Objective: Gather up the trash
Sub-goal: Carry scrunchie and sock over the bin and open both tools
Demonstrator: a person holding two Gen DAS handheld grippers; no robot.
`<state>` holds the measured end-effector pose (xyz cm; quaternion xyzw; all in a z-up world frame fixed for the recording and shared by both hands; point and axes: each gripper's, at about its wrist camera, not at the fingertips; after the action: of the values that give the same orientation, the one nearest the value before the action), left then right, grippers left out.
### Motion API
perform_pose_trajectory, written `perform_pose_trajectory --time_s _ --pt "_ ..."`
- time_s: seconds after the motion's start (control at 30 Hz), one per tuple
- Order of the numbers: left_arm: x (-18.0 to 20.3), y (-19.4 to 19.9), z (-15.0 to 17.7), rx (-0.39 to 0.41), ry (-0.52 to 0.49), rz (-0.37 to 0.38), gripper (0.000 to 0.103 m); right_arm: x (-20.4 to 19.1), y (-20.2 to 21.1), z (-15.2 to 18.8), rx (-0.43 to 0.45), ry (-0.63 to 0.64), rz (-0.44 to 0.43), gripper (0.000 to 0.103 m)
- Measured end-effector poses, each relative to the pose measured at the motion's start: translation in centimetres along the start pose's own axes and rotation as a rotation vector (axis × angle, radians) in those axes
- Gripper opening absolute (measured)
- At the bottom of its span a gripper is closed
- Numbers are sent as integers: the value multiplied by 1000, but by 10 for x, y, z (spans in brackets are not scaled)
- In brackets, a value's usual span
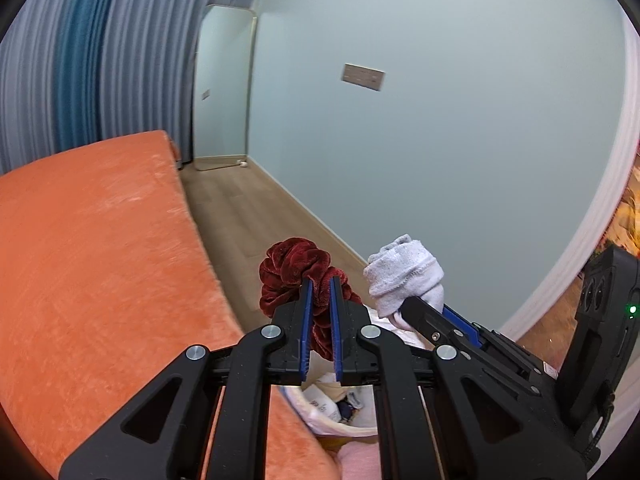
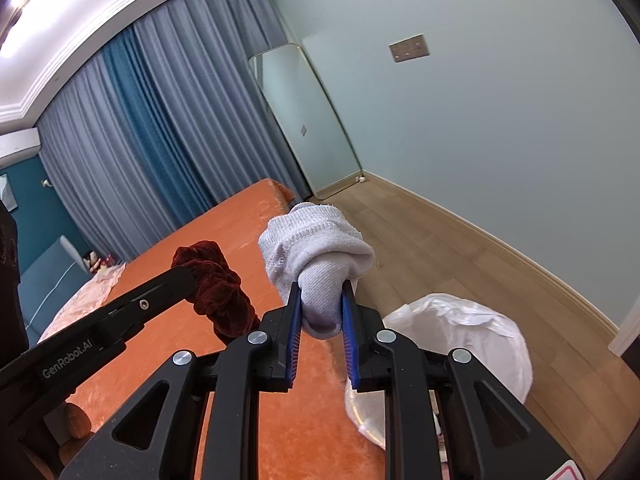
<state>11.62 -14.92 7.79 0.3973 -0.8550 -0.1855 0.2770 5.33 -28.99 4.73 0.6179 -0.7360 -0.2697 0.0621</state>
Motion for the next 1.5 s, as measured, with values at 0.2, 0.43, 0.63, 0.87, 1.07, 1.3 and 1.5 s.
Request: perform_pose_trajectory --time_s 0.2,0.43,0.63,0.87,1.07,1.3,1.5 --pt "27 -7 4 -17 -49 38 8 17 9 7 3 -32 30 18" --pt "35 -25 7 -51 -67 54 8 33 10 17 -3 -62 54 18" --pt "40 -37 11 -76 -71 61 8 39 16 26 -10 -80 68 18" --pt "46 -48 15 -102 -71 71 9 48 16 34 -19 -96 80 18" --pt "46 -58 18 -114 -44 81 26 57 18 40 -25 -111 94 19" --pt "34 -62 20 -107 -12 9 49 59 12 47 -51 -122 101 23" --pt "24 -57 23 -109 13 -29 54 53 6 44 -65 -99 96 30"
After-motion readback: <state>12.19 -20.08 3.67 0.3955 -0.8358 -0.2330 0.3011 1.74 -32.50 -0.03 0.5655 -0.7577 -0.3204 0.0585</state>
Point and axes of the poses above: each gripper's, at about its wrist camera, not at the fingertips, and y roughly against the way its jaws point, x to its right, z to its underside, and after that the axes turned 9 degrees about y, right-handed
